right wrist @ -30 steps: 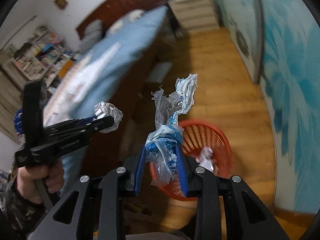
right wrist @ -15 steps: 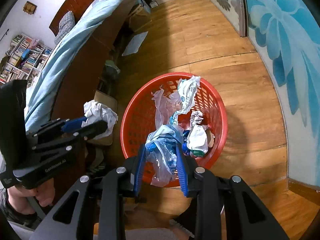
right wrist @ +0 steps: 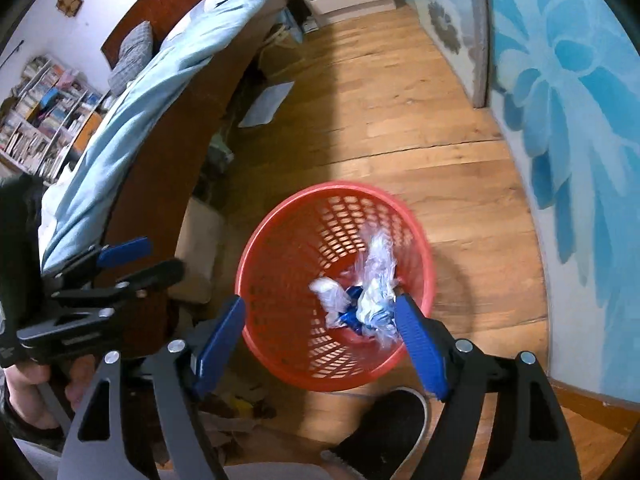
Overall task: Collect trash
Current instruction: 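Carry bottle and paper over the red wastebasket and open both tools, then grasp the white plastic bag with the right tool while the left tool grasps the purple wrapper, then carry bag and purple wrapper to the red wastebasket and open both tools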
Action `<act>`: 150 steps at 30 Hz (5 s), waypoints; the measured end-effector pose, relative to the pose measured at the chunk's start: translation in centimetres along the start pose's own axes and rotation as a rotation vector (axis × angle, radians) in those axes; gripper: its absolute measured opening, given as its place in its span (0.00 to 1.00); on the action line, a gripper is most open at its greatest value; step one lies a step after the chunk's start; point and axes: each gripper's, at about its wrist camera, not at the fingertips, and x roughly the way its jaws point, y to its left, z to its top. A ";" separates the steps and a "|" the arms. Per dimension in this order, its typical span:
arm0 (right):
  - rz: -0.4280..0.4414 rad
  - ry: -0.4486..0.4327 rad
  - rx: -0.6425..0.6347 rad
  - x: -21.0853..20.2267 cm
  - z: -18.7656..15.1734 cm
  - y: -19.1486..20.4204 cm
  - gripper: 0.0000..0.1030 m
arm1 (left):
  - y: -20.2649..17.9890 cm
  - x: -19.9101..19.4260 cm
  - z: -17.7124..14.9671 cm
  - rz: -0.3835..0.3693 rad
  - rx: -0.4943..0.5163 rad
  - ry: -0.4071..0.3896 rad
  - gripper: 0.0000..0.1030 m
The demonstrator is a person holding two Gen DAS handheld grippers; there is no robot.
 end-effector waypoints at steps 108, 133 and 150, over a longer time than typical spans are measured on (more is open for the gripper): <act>-0.027 -0.202 -0.220 -15.3 5.0 10.7 0.08 | 6.1 -18.7 1.8 0.117 -0.029 -0.388 0.06; -0.081 0.024 -0.034 6.2 -0.9 2.1 0.08 | 0.3 1.6 -0.3 0.034 0.036 0.070 0.06; -0.228 -0.052 -0.124 2.4 -0.1 5.2 0.62 | 1.7 -0.7 0.7 0.046 -0.022 0.002 0.54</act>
